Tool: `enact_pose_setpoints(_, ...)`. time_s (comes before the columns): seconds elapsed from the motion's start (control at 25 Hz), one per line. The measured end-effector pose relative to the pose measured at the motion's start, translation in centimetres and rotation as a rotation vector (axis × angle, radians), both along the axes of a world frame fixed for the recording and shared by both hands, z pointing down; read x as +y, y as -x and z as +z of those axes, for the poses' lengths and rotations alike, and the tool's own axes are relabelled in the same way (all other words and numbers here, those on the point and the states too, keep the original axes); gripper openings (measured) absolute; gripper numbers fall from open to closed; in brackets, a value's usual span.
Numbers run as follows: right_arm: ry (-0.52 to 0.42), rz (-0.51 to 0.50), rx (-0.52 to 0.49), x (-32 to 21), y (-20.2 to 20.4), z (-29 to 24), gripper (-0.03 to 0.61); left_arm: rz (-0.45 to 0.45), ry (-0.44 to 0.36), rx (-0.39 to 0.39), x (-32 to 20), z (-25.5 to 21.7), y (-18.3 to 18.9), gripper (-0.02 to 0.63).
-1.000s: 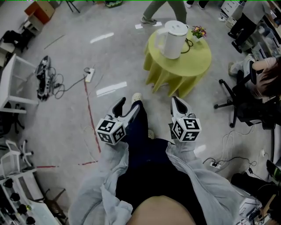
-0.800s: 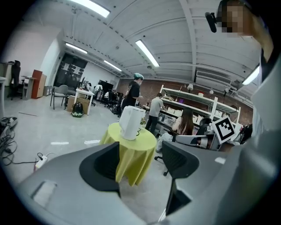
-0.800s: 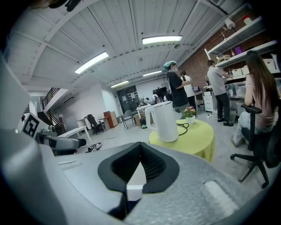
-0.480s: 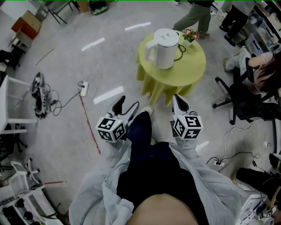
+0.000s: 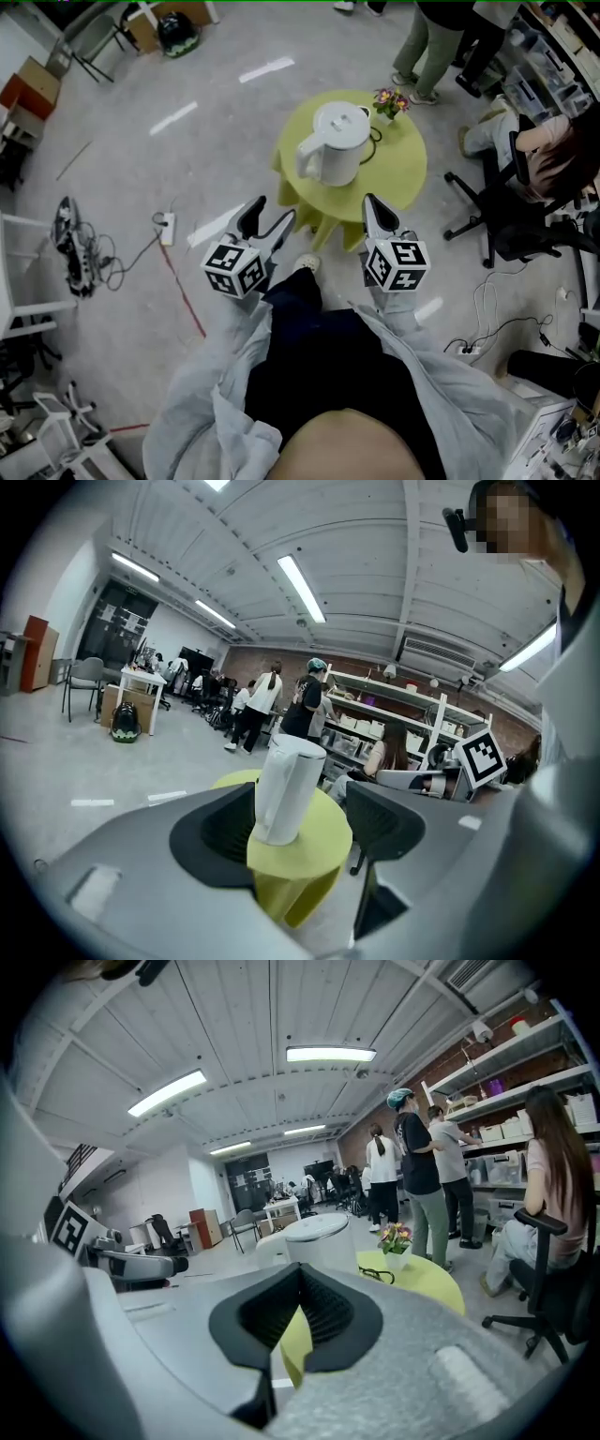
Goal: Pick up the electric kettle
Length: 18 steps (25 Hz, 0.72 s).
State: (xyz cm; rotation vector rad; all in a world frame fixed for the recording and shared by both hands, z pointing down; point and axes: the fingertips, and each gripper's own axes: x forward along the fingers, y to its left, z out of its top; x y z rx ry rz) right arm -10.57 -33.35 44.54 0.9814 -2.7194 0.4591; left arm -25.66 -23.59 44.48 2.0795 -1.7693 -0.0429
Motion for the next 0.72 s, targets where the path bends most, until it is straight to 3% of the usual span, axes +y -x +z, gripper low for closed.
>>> enact_pose_setpoints(0.48, -0.034, 0.180, -0.013, -6.5, 1.6, -0.6, 0.002, 0.146, -0.059, -0.011, -8.7, -1.3, 4.2, 0.308)
enact_pose_setpoints(0.72, -0.031, 0.268, -0.007, -7.3, 1.3, -0.1, 0.002, 0.250, -0.081, 0.004, -11.4, -1.7, 4.0, 0.324)
